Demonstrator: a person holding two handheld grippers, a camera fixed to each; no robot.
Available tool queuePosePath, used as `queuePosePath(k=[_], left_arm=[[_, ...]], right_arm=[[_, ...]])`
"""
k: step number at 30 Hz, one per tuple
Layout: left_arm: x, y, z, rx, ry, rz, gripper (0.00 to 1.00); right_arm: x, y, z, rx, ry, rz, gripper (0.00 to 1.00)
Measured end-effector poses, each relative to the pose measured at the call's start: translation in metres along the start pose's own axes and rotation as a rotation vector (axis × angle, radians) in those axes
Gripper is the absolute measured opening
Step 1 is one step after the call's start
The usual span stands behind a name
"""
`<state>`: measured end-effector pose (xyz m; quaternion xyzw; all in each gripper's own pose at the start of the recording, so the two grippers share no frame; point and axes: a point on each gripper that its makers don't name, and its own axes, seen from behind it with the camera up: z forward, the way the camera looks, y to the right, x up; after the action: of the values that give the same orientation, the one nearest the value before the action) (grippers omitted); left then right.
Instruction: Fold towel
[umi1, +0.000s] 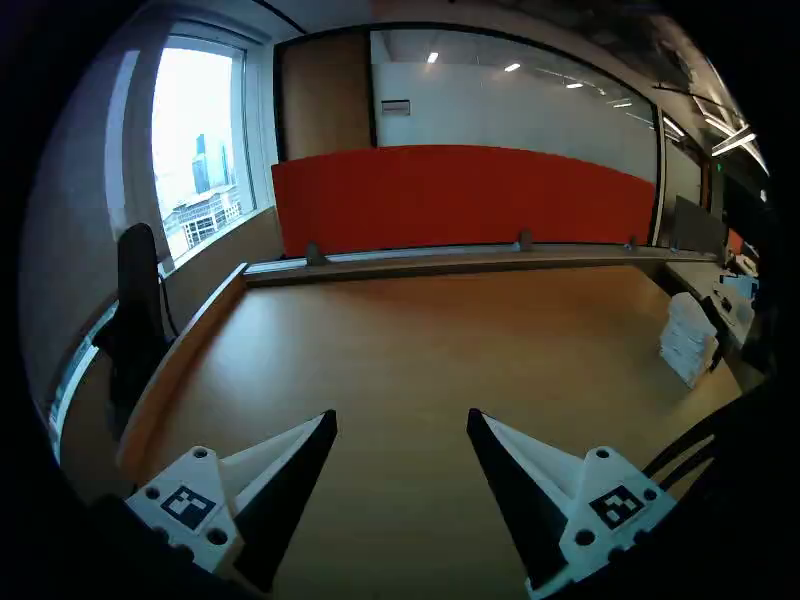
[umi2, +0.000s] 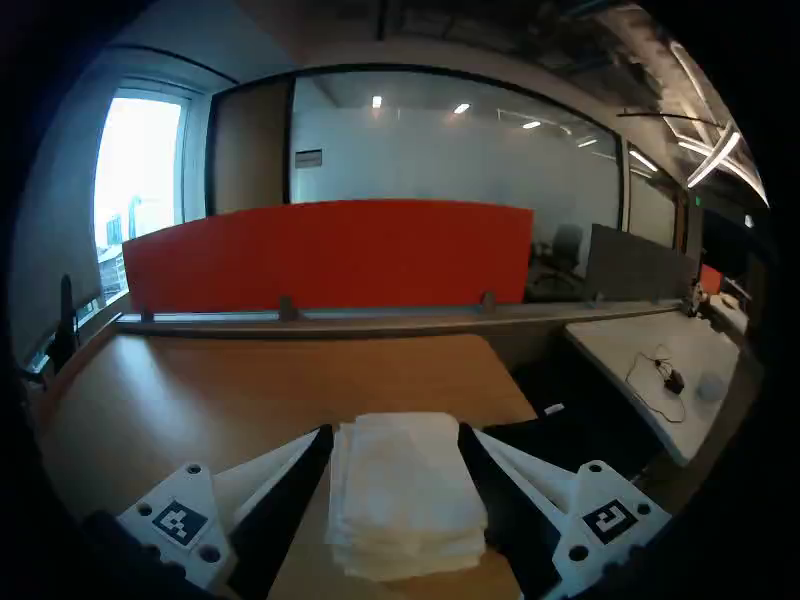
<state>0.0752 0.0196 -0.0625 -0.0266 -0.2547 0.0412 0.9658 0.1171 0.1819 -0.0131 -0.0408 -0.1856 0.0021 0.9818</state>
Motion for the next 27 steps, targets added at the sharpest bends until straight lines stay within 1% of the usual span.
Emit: queuePosePath(k=[6,9,12,15,19,21,27], left_arm=[[0.021,-0.006,-0.001,0.014,0.057,-0.008,0.97],[0.034,-0.009,-0.003,0.021,0.093,-0.013,0.97],[0.049,-0.014,-0.005,0.034,0.14,-0.017,0.97],[0.065,-0.019,-0.008,0.045,0.184,-0.019,0.97],[0.082,-0.023,-0.009,0.049,0.23,-0.017,0.97],[0.088,-0.024,-0.009,0.051,0.246,-0.017,0.97],[0.103,-0.031,-0.01,0.061,0.293,-0.037,0.97]], right_arm=[[0.009,-0.005,-0.004,-0.019,0.06,-0.017,0.97],[0.017,-0.007,-0.006,-0.03,0.096,-0.035,0.97],[0.028,-0.013,-0.01,-0.038,0.143,-0.058,0.97],[0.038,-0.02,-0.013,-0.044,0.179,-0.064,0.97],[0.05,-0.037,-0.017,-0.025,0.221,-0.052,0.97],[0.055,-0.047,-0.018,-0.01,0.238,-0.047,0.98],[0.061,-0.077,-0.016,0.026,0.254,-0.022,1.0]])
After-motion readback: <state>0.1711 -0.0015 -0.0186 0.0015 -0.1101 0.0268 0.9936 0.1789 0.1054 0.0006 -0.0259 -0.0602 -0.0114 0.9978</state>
